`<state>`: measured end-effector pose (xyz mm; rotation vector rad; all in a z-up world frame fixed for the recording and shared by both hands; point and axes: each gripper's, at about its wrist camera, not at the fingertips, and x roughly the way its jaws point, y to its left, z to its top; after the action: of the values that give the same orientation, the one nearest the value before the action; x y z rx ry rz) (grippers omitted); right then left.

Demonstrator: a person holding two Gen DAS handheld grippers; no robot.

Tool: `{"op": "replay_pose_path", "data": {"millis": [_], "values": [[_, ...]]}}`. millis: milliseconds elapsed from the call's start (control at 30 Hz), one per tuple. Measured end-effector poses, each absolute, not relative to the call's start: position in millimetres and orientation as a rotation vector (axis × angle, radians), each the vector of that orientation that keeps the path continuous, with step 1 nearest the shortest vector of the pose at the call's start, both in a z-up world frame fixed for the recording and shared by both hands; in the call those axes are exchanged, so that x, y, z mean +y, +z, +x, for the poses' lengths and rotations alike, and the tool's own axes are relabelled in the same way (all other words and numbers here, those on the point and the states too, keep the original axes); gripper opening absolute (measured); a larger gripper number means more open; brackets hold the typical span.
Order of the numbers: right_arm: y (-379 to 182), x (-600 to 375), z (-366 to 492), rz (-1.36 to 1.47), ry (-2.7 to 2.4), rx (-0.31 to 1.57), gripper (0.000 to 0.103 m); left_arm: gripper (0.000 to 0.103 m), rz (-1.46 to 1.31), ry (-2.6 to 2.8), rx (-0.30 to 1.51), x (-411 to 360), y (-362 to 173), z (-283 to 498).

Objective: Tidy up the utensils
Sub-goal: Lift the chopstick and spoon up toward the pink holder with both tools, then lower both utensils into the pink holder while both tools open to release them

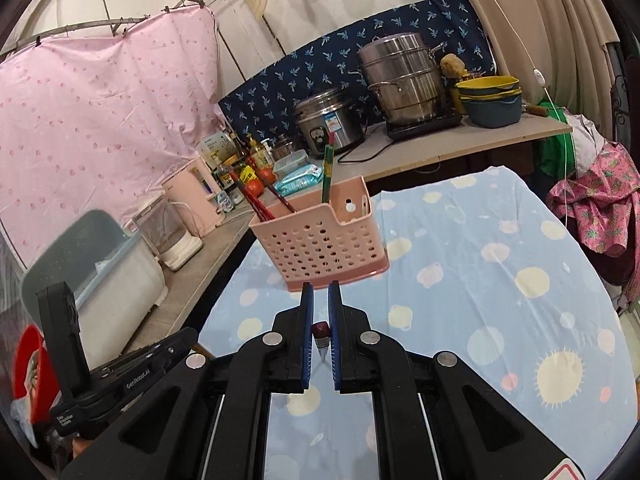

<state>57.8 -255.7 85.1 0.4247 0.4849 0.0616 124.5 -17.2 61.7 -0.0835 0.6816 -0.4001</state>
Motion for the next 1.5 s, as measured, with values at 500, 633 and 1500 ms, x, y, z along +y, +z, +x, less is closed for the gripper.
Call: {"op": "replay_pose_path", "data": {"millis": [500,633,1500], "values": [[154,-275,138,0.443,0.087,0.349,0.007,0.001,-0.074,-0.379,0.529,-31,138,198],[187,-280,164,0.446,0.089,0.275,0.007,0.001,-0.072,-0.370,0.470,-36,167,222],[165,-276,276,0.410,0.032,0.350,0.007,0.001,-0.045,-0.328,0.562,-58,130,307]]}}
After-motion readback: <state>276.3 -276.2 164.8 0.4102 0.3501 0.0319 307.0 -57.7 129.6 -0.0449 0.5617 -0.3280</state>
